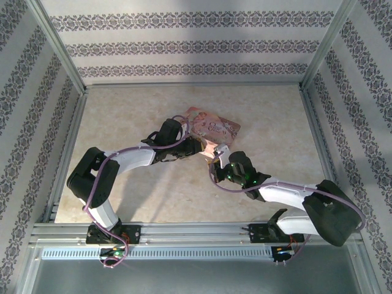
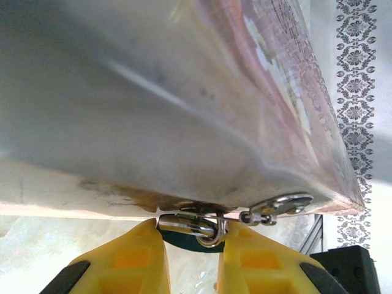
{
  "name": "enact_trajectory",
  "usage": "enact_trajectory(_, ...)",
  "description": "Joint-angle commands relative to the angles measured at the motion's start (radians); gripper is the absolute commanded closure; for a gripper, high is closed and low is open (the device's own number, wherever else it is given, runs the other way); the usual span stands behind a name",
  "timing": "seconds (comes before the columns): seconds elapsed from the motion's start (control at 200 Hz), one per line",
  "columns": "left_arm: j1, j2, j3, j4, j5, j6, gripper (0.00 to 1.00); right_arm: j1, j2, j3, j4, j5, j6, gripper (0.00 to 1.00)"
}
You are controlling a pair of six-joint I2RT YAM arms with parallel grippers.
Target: Unlock the padlock with the key
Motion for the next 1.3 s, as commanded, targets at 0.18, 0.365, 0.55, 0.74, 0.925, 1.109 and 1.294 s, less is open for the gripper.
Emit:
enact_trajectory(0.18, -0.026, -0.056, 0.043, 0.007, 0.029, -0.019, 0.82, 0.01, 0.059, -0.017, 0.156, 0.066, -0.014, 1.0)
enact_trajectory(0.365, -0.031, -0.054, 0.044, 0.011, 0.027, -0.022, 0.82, 0.005, 0.096, -0.014, 0.201, 0.063, -0.018, 1.0)
enact_trajectory(0.55, -0.033, -0.055, 0.04, 0.011, 0.027, -0.023, 0.82, -0.016, 0.113, -0.003, 0.224, 0.054, -0.029, 1.0)
enact_trajectory(0.74, -0.034, -0.054, 0.04, 0.012, 0.025, -0.024, 0.82, -0.029, 0.13, 0.006, 0.244, 0.052, -0.035, 1.0)
enact_trajectory(0.925, -0.036, -0.056, 0.033, 0.016, 0.022, -0.024, 0.82, -0.03, 0.139, 0.008, 0.256, 0.057, -0.038, 1.0)
enact_trajectory(1.109, -0.037, -0.057, 0.026, 0.015, 0.019, -0.025, 0.82, -0.032, 0.146, 0.006, 0.26, 0.06, -0.037, 1.0)
enact_trajectory(1.294, -0.039, -0.056, 0.026, 0.016, 0.022, -0.025, 0.83, -0.034, 0.149, 0.009, 0.292, 0.064, -0.035, 1.0)
